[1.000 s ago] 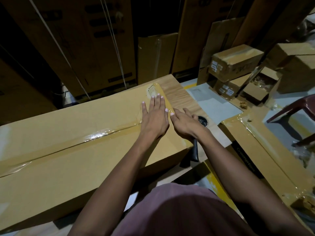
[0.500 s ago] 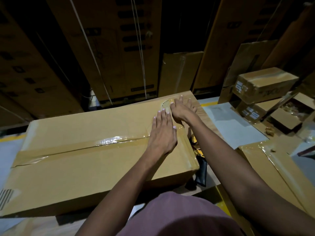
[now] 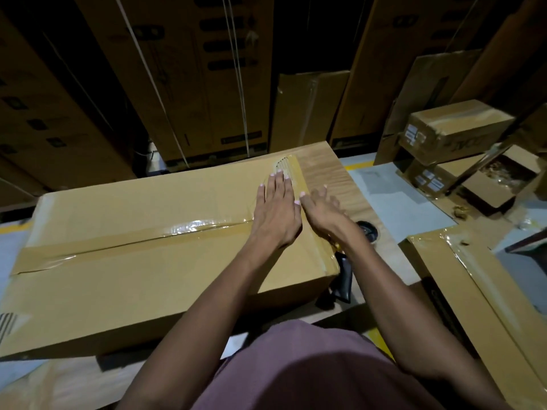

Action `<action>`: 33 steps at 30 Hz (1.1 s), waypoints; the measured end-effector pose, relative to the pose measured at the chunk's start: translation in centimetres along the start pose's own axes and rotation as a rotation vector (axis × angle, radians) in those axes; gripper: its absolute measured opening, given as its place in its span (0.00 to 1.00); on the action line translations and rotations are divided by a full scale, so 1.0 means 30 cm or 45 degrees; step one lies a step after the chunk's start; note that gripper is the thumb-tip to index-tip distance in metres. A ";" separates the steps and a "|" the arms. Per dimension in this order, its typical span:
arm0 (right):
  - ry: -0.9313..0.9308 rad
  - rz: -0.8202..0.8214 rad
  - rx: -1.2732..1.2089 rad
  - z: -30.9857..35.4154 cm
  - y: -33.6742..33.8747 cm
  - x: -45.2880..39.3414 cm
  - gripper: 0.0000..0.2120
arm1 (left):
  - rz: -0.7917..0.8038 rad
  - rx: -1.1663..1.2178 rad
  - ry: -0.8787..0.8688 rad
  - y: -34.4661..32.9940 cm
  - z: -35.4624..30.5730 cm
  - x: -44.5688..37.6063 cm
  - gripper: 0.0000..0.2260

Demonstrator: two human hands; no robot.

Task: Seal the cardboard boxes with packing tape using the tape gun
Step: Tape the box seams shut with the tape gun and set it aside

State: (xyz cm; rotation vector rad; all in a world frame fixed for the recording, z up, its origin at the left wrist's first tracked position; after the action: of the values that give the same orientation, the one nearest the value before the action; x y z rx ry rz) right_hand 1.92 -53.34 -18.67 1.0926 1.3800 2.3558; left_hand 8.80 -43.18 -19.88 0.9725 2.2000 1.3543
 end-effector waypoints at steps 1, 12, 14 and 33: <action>0.005 0.011 0.019 -0.041 -0.036 0.076 0.33 | 0.004 0.000 0.001 0.000 -0.001 0.002 0.28; -0.042 -0.048 0.209 -0.138 -0.121 0.236 0.30 | 0.007 -0.004 -0.022 -0.019 -0.014 0.020 0.28; -0.027 -0.071 0.230 -0.107 -0.092 0.166 0.30 | 0.015 -0.009 -0.020 -0.020 -0.014 0.017 0.28; 0.046 -0.024 -0.119 0.052 0.070 -0.160 0.33 | -0.009 0.000 -0.021 -0.003 -0.015 0.026 0.27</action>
State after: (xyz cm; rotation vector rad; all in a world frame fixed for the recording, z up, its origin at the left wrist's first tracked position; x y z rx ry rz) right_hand 6.76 -55.86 -18.89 1.0123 1.2715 2.4121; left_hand 7.95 -42.91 -19.71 0.9716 2.1892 1.3389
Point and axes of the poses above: each hand's wrist, its own x-axis away from the middle knuckle, its own y-axis out of the back of the hand, z = x × y, the point moved 3 cm from there along -x, towards the middle knuckle, and after that the axes turned 14 degrees about x, right-handed, at the moved point
